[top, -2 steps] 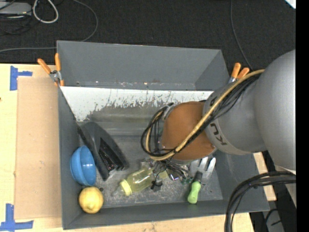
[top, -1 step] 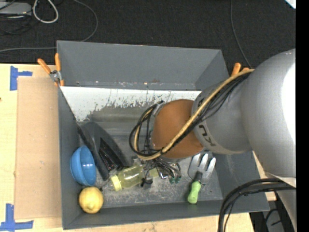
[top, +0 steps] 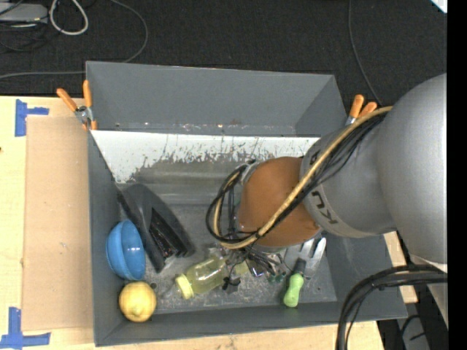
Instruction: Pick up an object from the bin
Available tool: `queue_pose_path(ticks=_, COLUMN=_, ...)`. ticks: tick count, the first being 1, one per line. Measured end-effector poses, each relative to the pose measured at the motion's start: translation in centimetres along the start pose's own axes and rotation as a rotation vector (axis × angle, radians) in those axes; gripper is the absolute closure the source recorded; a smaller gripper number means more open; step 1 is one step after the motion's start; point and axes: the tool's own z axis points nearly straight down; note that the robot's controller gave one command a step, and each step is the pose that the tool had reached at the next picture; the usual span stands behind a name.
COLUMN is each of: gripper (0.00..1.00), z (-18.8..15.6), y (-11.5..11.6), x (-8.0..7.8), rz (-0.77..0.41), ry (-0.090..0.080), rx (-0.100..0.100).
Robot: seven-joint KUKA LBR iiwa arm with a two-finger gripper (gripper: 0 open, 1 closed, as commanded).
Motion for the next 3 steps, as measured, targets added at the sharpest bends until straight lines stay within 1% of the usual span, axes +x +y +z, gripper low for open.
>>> queue_pose_path(ticks=1, gripper=1.00, z=0.4, y=1.8, x=-0.7, rz=0.055, ry=-0.004, rx=-0.002)
queue_pose_path(ticks=2, gripper=1.00, z=-1.5, y=0.4, x=0.2, rz=0.023, ry=0.001, rx=0.000)
queue_pose_path(ticks=3, gripper=1.00, z=-11.6, y=-0.1, x=-1.5, rz=0.036, ry=0.004, rx=-0.002)
